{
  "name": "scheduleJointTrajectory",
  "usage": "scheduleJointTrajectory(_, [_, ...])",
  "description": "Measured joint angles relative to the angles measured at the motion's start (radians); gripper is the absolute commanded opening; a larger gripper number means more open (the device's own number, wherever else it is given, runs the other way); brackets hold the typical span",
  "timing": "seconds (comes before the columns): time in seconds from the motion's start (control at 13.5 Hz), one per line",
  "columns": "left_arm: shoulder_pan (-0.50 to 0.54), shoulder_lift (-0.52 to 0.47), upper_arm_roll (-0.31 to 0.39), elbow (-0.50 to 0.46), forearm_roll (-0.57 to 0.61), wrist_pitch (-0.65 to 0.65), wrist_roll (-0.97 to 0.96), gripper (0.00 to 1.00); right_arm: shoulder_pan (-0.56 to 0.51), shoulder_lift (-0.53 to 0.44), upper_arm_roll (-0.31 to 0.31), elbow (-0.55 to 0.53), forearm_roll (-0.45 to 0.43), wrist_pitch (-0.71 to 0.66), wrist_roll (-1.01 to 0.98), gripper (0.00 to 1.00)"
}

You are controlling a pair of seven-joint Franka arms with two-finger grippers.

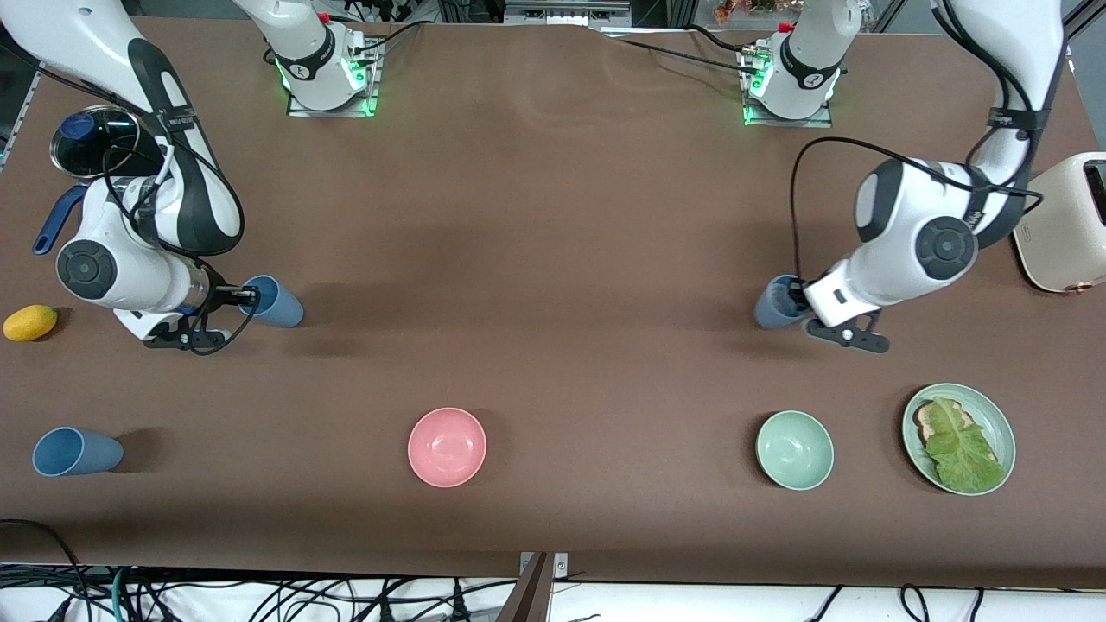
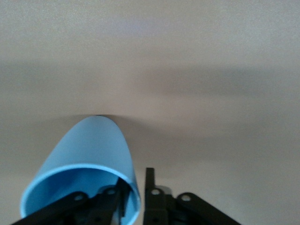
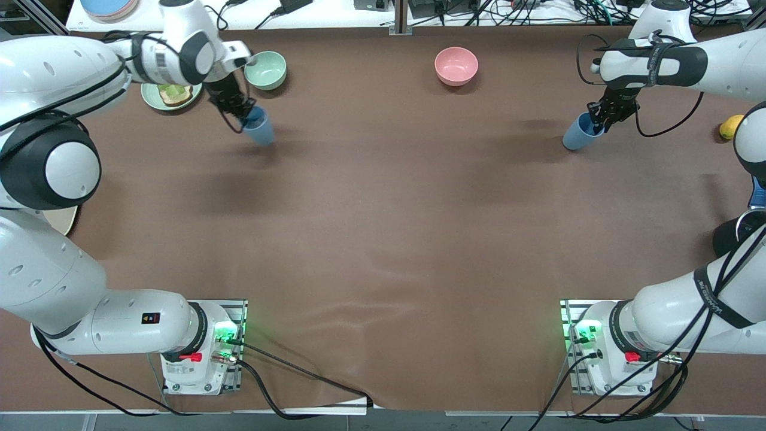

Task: Stack blue cups with both arms
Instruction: 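Set the tissue cup mid-table with the left gripper while the right gripper carries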

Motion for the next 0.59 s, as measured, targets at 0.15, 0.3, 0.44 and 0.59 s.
scheduleJointTrajectory(0.15, [-0.033, 0.026, -0.074, 0.052, -0.018, 0.000, -0.107, 0.00, 0.001, -0.011, 0.005, 0.019, 0.011, -0.039, 0.000, 0.00])
scheduleJointTrajectory(0.3, [-0.103, 0.093, -0.103, 0.135, -0.030, 0.000, -0.249, 0.00, 0.007, -0.015, 0.010, 0.084, 0.043, -0.146, 0.006, 0.00])
scheduleJointTrajectory(0.44, [-0.181, 0.174, -0.107, 0.205, -0.035, 0.001, -0.412, 0.00, 0.035, -0.015, 0.013, 0.180, 0.065, -0.266, 0.049, 0.00])
scheduleJointTrajectory(0.59, [-0.260, 0.264, -0.108, 0.277, -0.044, 0.004, -0.559, 0.00, 0.087, -0.015, 0.017, 0.258, 0.073, -0.352, 0.139, 0.00])
